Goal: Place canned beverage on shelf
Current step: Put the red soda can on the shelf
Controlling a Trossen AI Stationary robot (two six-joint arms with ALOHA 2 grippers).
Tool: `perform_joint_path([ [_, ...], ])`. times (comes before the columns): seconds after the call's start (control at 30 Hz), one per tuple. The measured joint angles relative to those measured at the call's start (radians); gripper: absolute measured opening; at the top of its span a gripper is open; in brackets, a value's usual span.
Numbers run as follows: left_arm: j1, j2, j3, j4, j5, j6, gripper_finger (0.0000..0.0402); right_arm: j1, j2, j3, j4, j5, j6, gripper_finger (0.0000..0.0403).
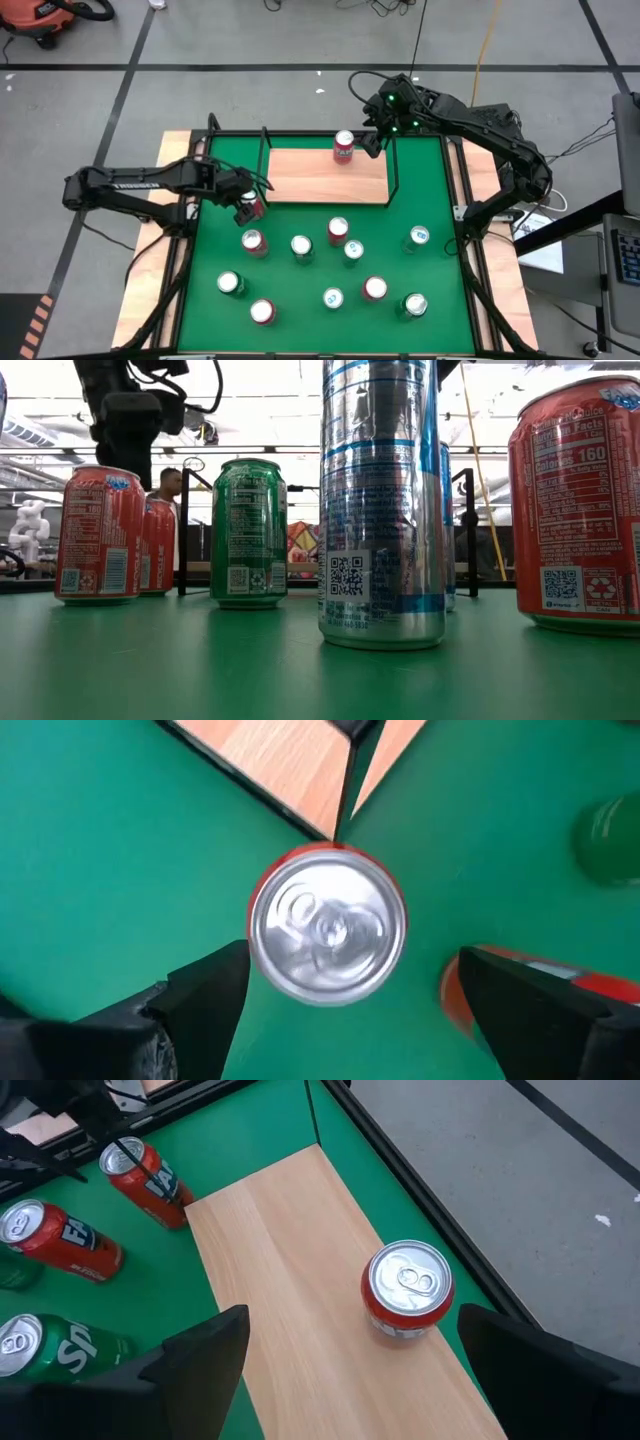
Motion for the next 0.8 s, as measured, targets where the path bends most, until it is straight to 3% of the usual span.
perform_joint_path([
  [0.53,0.000,0.002,-0.130,0.193,-0.020,-0.007,0.0354,0.000,0.000,0.000,0.012,-0.027,-0.017,0.0350],
  [0.8,0.000,-0.002,-0.197,0.233,-0.023,-0.007,0.0283,0.000,0.000,0.000,0.012,-0.039,-0.001,0.0350],
])
